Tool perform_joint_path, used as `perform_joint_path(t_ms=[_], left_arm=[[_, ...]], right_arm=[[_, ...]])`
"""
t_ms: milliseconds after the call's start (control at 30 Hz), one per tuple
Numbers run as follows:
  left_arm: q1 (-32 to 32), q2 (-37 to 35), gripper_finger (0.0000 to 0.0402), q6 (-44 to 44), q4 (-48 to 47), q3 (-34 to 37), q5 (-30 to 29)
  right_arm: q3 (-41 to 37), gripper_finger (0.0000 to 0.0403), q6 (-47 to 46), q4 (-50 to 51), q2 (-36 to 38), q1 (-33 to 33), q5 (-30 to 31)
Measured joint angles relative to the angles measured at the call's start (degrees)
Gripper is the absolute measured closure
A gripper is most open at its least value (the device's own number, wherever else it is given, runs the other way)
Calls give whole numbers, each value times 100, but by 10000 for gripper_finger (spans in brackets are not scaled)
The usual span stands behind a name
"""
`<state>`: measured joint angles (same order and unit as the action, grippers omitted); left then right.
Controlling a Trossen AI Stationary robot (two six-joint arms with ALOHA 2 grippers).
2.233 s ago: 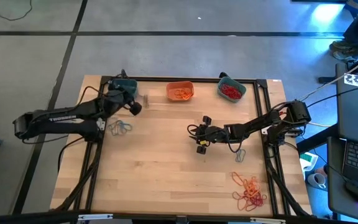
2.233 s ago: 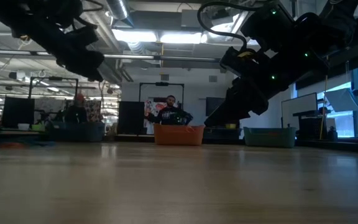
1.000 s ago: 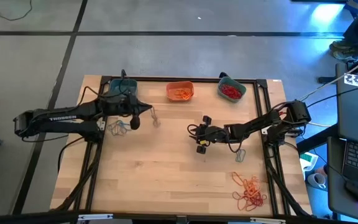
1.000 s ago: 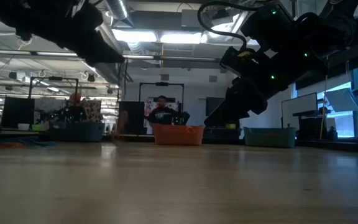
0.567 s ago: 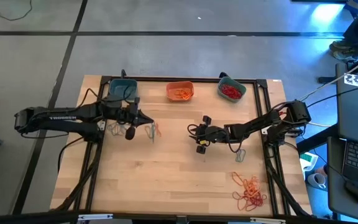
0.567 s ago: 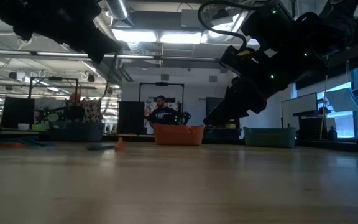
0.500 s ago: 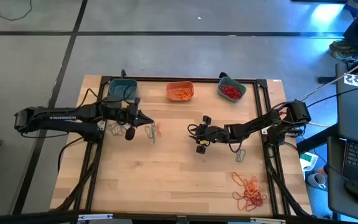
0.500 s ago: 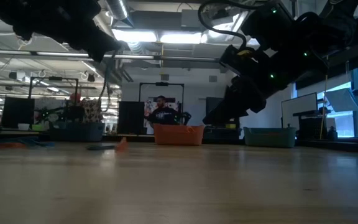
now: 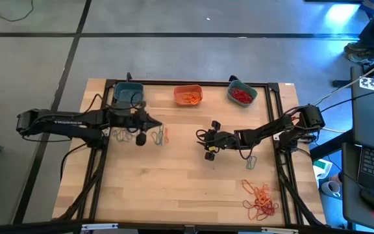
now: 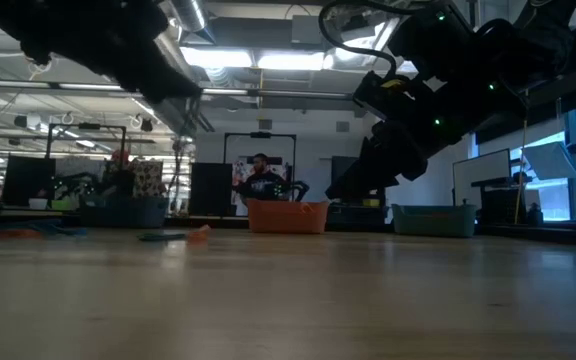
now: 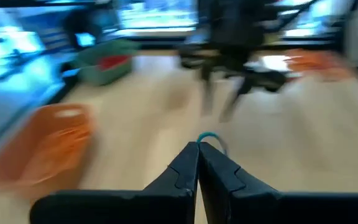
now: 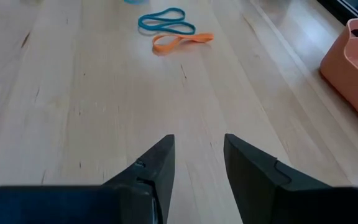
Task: Sort rubber bands into baskets
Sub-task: Put the blue rubber band into the blue bin
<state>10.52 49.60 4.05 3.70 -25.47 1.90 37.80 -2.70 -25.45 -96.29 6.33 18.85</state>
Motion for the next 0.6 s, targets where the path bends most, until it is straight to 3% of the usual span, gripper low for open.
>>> perform_joint_path(t_ms=[400,600], left_arm=[[42,15,394,443,-7,0,-3220],[570,10,394,508,-7,0,-4172]], right_arm=[[0,262,0,29,0,2,0],[0,262,0,31,0,1,-2]])
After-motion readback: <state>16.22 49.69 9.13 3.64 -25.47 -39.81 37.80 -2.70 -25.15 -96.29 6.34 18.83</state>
